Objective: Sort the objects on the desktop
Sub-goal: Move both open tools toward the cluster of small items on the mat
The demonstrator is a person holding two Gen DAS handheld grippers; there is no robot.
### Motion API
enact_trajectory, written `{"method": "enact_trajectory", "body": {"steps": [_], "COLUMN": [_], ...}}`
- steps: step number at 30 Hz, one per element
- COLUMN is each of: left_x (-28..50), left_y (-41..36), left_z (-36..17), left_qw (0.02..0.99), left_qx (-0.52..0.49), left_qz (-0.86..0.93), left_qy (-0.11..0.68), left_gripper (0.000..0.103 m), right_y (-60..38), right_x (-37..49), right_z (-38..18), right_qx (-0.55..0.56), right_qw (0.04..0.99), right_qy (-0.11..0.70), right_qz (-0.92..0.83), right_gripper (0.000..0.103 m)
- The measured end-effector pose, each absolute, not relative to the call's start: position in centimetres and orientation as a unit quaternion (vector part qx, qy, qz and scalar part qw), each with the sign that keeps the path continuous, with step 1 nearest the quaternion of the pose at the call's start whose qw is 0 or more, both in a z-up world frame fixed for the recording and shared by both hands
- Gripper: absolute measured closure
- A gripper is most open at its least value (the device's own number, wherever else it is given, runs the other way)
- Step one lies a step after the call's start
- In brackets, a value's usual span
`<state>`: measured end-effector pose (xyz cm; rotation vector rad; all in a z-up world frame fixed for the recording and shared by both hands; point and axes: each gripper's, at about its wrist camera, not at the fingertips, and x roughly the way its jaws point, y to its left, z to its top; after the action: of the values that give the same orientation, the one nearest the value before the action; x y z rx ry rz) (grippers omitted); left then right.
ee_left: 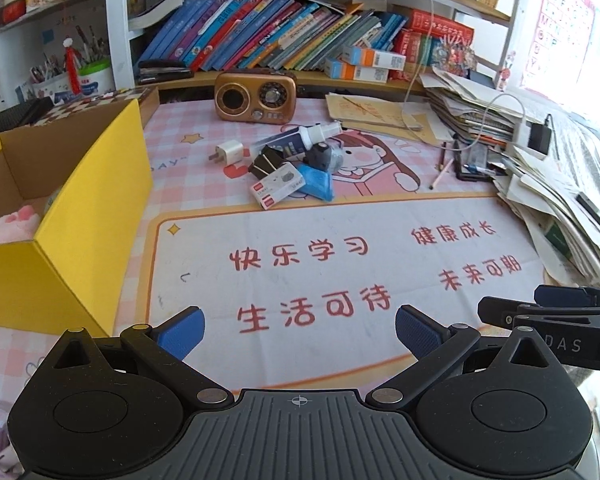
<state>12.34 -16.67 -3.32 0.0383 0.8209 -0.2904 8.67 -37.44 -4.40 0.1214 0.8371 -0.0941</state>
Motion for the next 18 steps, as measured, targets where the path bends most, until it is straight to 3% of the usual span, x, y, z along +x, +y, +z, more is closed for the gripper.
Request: {"method": "enact_trajectory", "body": {"steps": [18], "left_x": [19.1], "left_y": [-18.0], "left_z": [-4.1], "left_qw": [0.921], "left_qx": [0.004], "left_qz": [-0.093], "left_qy": [0.378], "left_gripper": [0.004], "right_y": [-39.3], "right_x": [17.7], "right_z": [-5.2], "right_qx": [0.043], "right_qw": [0.925], "right_qy": [0.378], "right_qz": [0.016], "right_gripper": [0.041]}}
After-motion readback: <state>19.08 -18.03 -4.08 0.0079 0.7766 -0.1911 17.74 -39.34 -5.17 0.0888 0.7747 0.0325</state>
